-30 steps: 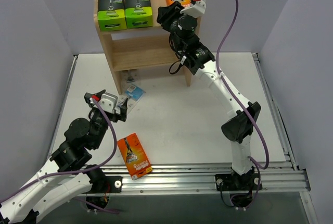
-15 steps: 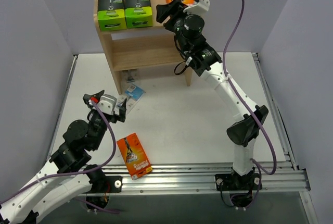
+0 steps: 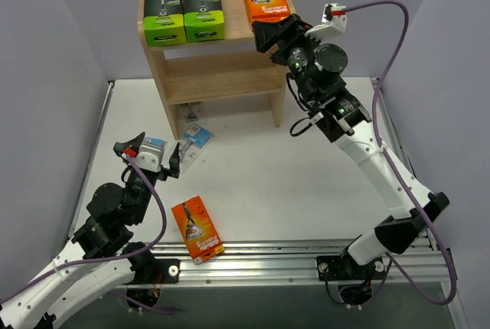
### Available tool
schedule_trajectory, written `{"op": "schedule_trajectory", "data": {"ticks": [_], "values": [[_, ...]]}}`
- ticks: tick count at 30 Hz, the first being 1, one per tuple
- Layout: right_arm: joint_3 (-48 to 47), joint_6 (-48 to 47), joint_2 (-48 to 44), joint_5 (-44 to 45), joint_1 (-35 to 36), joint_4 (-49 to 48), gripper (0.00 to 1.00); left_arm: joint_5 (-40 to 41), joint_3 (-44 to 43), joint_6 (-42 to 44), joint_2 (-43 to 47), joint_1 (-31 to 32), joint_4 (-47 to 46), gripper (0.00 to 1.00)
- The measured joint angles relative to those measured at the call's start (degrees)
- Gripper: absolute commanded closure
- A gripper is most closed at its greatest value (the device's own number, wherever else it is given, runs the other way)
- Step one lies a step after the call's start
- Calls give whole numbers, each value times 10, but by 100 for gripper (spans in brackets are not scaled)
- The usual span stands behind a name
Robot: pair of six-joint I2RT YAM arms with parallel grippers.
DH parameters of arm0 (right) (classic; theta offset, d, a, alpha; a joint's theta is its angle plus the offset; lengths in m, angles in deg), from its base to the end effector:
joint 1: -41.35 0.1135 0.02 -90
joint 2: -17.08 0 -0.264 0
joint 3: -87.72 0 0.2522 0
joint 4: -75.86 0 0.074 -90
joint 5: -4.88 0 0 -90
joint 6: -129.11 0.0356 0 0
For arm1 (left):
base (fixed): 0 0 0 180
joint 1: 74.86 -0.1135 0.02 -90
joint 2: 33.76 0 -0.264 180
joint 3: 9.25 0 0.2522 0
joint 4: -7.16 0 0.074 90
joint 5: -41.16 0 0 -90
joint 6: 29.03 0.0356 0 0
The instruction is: Place and organize the shaving razors onto the shelf
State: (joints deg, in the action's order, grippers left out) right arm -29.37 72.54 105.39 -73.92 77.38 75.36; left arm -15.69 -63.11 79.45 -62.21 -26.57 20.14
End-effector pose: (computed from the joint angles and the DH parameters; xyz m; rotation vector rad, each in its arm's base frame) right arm 0.2695 0.1875 0.5521 0.1600 1.1099 0.9866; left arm 0.0924 -0.0744 0.3698 0.3141 1.3538 -0.0423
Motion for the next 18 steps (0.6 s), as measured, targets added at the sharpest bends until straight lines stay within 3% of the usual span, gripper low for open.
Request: {"op": "schedule_trajectory", "data": {"ticks": [9,13,15,16,18], "values": [[253,10,-157,-53,14,13,37,63,24,23,-30,-3,-43,6],[381,18,-167,-69,77,11,37,91,44,33,-40,-16,-58,6],[439,23,-150,-66,128,8,37,103,48,39,-45,-20,-66,1],[458,26,-135,-63,154,8,37,109,49,44,-47,-23,-71,9],[479,28,-98,-59,203,9,37,116,50,49,-52,-27,-78,10]]}}
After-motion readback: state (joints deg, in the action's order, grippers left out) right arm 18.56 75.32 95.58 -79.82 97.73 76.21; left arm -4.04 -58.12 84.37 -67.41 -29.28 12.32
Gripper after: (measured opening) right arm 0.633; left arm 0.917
